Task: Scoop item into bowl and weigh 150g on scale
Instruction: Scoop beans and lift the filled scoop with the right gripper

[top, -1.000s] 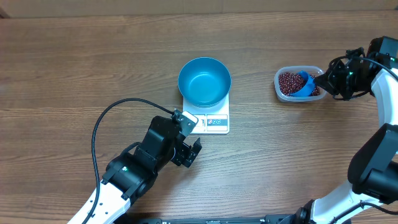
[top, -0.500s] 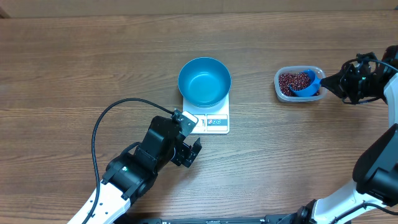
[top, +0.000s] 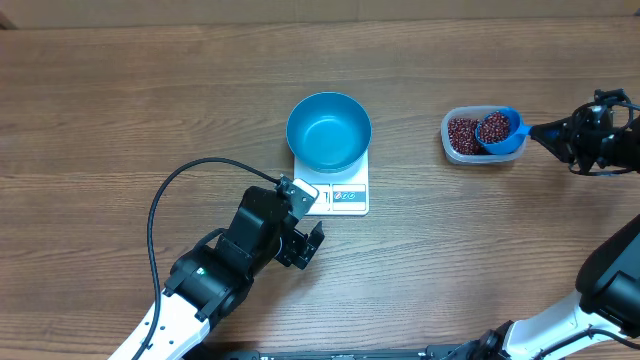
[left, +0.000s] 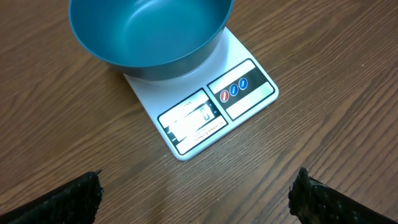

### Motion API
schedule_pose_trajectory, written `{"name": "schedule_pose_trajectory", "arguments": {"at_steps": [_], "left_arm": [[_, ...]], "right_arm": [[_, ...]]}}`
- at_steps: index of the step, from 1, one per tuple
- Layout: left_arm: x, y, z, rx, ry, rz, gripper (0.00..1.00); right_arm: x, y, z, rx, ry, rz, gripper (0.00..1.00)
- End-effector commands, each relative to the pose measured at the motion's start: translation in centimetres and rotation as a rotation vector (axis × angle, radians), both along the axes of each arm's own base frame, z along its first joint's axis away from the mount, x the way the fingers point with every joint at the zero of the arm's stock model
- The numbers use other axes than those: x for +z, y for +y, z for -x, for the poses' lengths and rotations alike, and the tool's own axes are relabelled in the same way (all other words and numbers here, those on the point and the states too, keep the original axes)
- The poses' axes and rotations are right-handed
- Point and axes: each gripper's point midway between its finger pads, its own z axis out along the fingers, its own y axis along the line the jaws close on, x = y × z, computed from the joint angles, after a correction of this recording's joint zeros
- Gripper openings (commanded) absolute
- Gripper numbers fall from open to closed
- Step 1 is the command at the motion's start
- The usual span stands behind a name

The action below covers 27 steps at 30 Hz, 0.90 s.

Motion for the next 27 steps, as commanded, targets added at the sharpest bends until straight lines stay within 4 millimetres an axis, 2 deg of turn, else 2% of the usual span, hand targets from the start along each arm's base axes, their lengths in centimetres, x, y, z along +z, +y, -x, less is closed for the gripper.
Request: {"name": "schedule_pose_trajectory", "arguments": {"at_steps": [1, 13, 22, 27], "left_arm": [[0.1, 0.1, 0.1, 0.006, -0.002, 0.011, 1.0], [0.1, 0.1, 0.1, 0.006, -0.002, 0.012, 0.99], [0.1, 0.1, 0.1, 0.006, -0.002, 0.011, 0.99], [0.1, 0.1, 0.1, 0.006, -0.002, 0.011, 1.0]], "right_arm": [[0.9, 0.8, -0.2, 0.028, -0.057, -0.06, 0.04], [4.0, 2.5, -0.9, 0.078, -0.198, -0.211, 0.04], [7.6, 3.9, -1.3, 0.122, -0.337, -0.375, 0.04], [8.3, 5.0, -1.4, 0.152, -0.352, -0.395, 0.04]]}}
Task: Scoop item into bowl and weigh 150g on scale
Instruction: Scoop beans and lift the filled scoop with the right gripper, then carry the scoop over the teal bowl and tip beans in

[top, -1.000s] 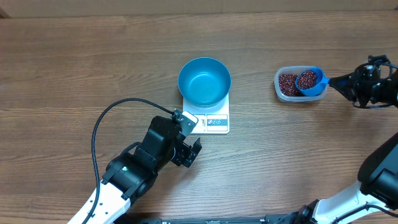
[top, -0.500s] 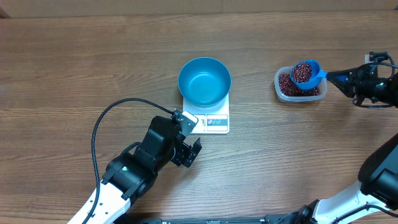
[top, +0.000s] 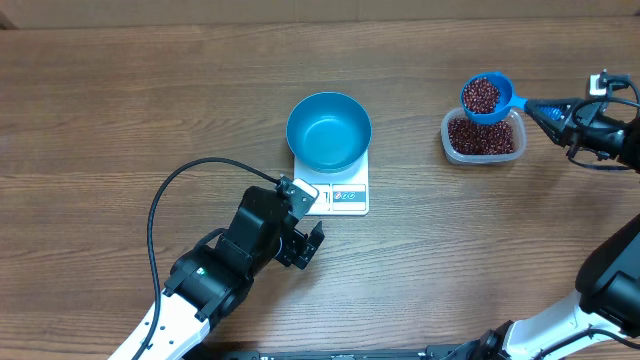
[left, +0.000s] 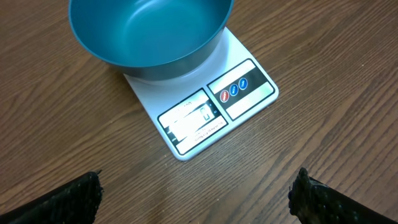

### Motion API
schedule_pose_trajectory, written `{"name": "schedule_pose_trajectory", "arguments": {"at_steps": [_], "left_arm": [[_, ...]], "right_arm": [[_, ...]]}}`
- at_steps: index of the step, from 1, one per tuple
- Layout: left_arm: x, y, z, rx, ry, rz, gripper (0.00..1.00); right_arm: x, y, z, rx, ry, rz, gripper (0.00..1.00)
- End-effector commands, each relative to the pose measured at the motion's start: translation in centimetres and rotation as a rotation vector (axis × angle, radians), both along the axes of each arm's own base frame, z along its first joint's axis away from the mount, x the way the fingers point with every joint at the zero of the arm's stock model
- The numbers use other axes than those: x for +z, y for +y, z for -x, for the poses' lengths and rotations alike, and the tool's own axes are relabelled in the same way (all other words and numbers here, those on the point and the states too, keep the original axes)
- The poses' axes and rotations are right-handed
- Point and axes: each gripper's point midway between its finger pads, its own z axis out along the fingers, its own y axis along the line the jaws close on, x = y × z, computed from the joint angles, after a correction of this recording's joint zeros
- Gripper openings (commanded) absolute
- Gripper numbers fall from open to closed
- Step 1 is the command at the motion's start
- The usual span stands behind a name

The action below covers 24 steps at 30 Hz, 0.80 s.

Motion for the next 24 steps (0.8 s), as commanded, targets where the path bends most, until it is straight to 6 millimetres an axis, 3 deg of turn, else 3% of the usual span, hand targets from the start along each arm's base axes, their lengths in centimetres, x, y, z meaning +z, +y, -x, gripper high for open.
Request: {"name": "schedule_pose_trajectory", "arguments": {"at_steps": [1, 6, 13, 19, 24], "left_arm": [[0.1, 0.1, 0.1, 0.006, -0.002, 0.011, 1.0], [0.1, 0.1, 0.1, 0.006, -0.002, 0.011, 1.0], [0.1, 0.1, 0.1, 0.006, -0.002, 0.011, 1.0], [0.1, 0.1, 0.1, 0.006, -0.002, 0.011, 1.0], [0.1, 0.1, 0.1, 0.006, -0.002, 0.011, 1.0]], "right_arm": [[1.8, 1.8, -0.3, 0.055, -0.063, -0.058, 0.04], [3.4, 4.2, -1.1, 0.119, -0.085, -0.045, 0.04], [6.3, 9.3, -2.1, 0.239, -0.118, -0.012, 0.04], [7.7, 14.0, -2.9, 0.314, -0.119, 0.093, 0.04], [7.7, 17.7, -2.7, 0.375, -0.122, 0.157, 0.04]]}}
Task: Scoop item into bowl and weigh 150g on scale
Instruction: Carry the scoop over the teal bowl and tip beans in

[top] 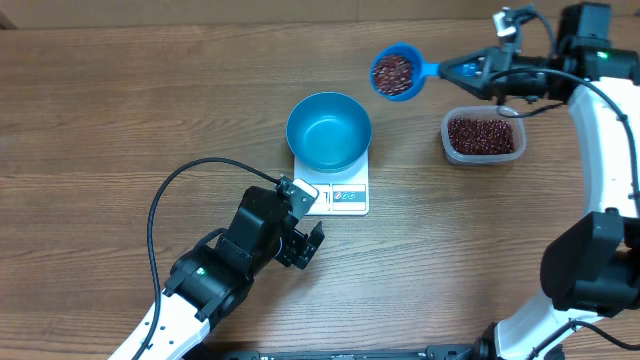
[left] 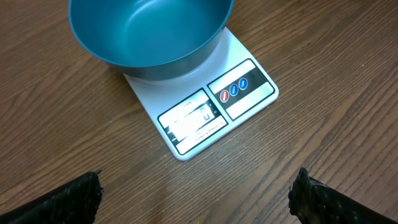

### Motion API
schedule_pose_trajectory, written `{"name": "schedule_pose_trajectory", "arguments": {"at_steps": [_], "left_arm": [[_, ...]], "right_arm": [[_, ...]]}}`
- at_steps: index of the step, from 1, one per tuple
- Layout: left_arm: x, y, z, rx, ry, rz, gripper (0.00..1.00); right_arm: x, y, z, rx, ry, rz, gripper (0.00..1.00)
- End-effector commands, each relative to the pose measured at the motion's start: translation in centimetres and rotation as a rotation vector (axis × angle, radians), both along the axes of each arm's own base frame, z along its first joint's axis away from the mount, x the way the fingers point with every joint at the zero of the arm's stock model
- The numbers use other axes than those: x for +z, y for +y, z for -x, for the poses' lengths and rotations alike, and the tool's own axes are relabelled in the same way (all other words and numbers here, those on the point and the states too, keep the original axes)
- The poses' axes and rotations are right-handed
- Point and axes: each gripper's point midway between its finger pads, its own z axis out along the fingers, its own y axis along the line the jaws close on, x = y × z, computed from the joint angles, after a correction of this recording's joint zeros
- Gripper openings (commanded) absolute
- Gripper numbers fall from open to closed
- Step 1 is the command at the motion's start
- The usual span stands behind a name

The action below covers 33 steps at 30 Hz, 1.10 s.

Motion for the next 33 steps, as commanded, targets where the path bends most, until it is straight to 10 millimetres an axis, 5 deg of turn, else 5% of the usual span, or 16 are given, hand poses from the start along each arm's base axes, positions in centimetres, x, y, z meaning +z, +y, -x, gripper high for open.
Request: {"name": "schedule_pose_trajectory", "arguments": {"at_steps": [1, 7, 15, 24, 33], "left_arm": [[0.1, 0.1, 0.1, 0.006, -0.002, 0.011, 0.99], [0.1, 0.1, 0.1, 0.006, -0.002, 0.011, 0.99], [0.1, 0.1, 0.1, 0.006, -0.002, 0.011, 1.0], [0.1, 0.1, 0.1, 0.006, -0.002, 0.011, 1.0], [0.1, 0.1, 0.1, 0.006, -0.002, 0.011, 1.0]], "right_arm": [[0.6, 2.8, 0.0, 0.033, -0.018, 0.067, 0.04], [-1.9, 7.5, 0.8, 0.091, -0.016, 0.229, 0.04], [-4.3, 11.0, 1.7, 0.133, -0.06, 0.423, 0.04], [-7.1, 12.9, 1.9, 0.095, -0.128, 0.737, 0.04], [-7.8, 13.2, 1.3, 0.034, -0.209, 0.934, 0.04]]}}
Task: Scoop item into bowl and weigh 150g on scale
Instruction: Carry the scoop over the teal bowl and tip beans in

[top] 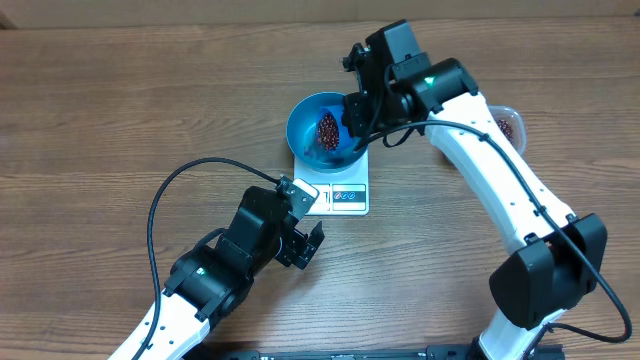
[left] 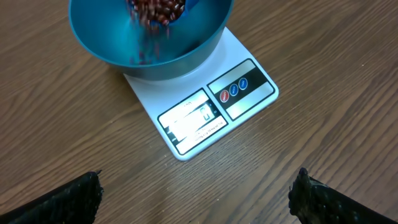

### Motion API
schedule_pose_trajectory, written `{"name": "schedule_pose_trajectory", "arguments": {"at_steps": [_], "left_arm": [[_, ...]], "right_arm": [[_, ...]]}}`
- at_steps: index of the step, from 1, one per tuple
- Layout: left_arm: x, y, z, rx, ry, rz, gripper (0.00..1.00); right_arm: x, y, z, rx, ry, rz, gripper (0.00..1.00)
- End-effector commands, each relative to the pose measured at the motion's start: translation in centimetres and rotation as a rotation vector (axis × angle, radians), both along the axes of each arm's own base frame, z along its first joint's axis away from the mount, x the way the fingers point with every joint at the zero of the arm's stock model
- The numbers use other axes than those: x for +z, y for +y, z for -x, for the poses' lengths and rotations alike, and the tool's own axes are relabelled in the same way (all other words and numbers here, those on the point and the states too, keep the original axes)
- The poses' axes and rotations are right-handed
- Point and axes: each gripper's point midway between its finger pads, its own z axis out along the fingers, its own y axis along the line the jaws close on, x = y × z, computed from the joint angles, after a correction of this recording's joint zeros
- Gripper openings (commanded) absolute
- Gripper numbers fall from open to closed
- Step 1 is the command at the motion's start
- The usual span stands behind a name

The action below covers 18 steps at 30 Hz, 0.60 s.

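The blue bowl [top: 305, 130] stands on the white scale [top: 340, 197]. My right gripper [top: 352, 118] reaches over the bowl's right rim, shut on the blue scoop's handle. The scoop is tipped and red beans [top: 328, 130] spill from it into the bowl. In the left wrist view the beans [left: 155, 9] fall blurred into the bowl [left: 112, 43], above the scale [left: 249, 93] and its display [left: 193, 121]. My left gripper [top: 305, 245] rests on the table in front of the scale, open with nothing between its fingers [left: 81, 196].
The clear tub of red beans [top: 508, 122] stands at the right, mostly hidden behind my right arm [top: 480, 160]. A black cable [top: 175, 190] loops from the left arm over the table's left half.
My right gripper has moved from above and right of the bowl to over it. The scoop, level and full then, is now tipped with beans falling into the bowl. The left arm is unmoved.
The scoop first sat full of beans in the tub at the right. It was then lifted above the tub, afterwards held level near the bowl's upper right, and now it is tipped over the bowl. The left gripper stayed open in front of the scale throughout.
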Motion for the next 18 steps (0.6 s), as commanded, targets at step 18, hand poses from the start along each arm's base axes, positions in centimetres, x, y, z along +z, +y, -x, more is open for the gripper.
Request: {"name": "schedule_pose_trajectory", "arguments": {"at_steps": [18], "left_arm": [[0.1, 0.1, 0.1, 0.006, -0.002, 0.011, 1.0]], "right_arm": [[1.8, 0.8, -1.3, -0.019, -0.238, 0.25, 0.04]]}}
